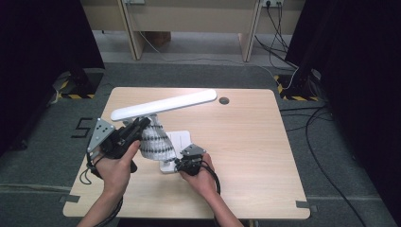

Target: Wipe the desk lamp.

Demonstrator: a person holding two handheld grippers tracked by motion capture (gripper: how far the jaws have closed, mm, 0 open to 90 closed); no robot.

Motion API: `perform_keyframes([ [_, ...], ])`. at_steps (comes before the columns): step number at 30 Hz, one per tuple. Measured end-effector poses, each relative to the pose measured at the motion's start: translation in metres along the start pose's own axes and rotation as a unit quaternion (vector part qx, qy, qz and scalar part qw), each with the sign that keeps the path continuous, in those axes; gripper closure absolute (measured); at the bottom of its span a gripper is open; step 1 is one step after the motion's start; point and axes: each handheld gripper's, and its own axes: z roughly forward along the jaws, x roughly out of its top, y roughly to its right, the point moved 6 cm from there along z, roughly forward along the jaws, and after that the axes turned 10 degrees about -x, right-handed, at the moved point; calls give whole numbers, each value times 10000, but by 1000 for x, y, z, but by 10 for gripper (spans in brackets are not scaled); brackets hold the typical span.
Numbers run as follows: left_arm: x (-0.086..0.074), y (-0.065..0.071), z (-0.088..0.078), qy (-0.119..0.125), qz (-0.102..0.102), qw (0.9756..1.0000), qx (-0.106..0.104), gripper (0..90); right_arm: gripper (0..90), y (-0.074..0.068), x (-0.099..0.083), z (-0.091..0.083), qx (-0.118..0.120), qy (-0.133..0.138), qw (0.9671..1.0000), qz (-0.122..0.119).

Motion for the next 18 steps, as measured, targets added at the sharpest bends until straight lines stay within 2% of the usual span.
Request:
perform_keyframes([
  [12,-1,-4,-19,33,-23,10000,36,824,540,0,0,0,5,-4,10000,6],
  [18,-2,-5,-29,-38,-2,10000,-17,823,540,0,0,0,8,3,10000,4],
])
